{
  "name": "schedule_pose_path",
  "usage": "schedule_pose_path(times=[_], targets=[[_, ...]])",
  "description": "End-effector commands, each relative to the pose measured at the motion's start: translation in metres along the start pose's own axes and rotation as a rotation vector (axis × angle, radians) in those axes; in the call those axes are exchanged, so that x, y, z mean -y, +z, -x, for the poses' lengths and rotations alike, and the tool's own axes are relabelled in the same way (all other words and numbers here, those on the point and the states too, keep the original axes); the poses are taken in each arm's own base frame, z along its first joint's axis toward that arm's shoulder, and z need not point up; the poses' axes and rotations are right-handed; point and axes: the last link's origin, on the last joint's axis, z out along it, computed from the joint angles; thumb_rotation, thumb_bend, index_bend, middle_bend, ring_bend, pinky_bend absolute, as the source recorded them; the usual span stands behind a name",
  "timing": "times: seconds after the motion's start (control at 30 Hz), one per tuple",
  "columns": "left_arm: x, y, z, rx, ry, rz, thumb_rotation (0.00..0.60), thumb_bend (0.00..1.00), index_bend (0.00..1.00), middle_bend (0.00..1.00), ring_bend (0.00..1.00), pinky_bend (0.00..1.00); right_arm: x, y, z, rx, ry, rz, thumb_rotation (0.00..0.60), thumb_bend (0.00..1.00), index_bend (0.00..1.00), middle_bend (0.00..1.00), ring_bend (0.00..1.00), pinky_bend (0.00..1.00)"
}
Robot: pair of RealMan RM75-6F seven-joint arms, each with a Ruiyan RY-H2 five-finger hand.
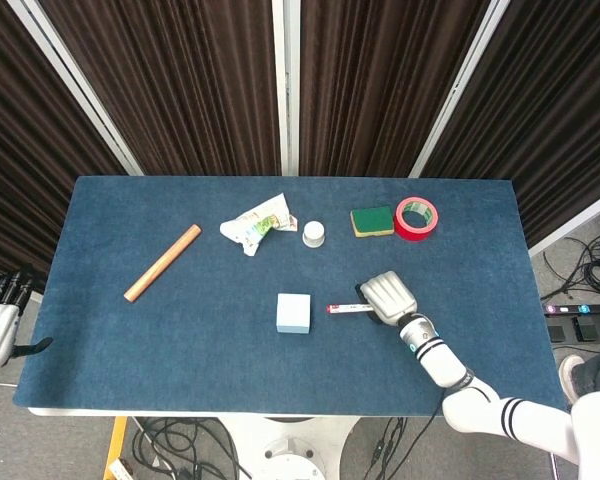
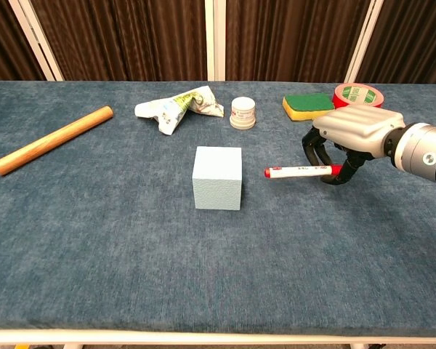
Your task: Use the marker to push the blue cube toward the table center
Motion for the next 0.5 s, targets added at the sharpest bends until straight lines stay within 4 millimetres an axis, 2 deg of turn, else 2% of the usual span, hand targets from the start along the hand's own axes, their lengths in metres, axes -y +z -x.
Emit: schedule_pose_path(times=[0.03, 0.5], targets=[[0.001, -0.001, -0.001, -0.001, 0.003, -0.001, 0.600, 0.01, 0.14, 0.06, 0.00, 0.10, 0.005, 0.002, -0.001, 0.001, 0.003, -0.010, 0.600, 0.24, 0.66, 0.64, 0.95, 1.00], [0.014, -0.006, -0.006, -0.003, -0.001, -0.029, 0.600, 0.01, 0.14, 0.06, 0.00, 0.10, 0.068, 0.035, -0.007, -0.001, 0.011, -0.096, 0.600, 0.25, 0.66, 0.65, 0.95, 1.00]])
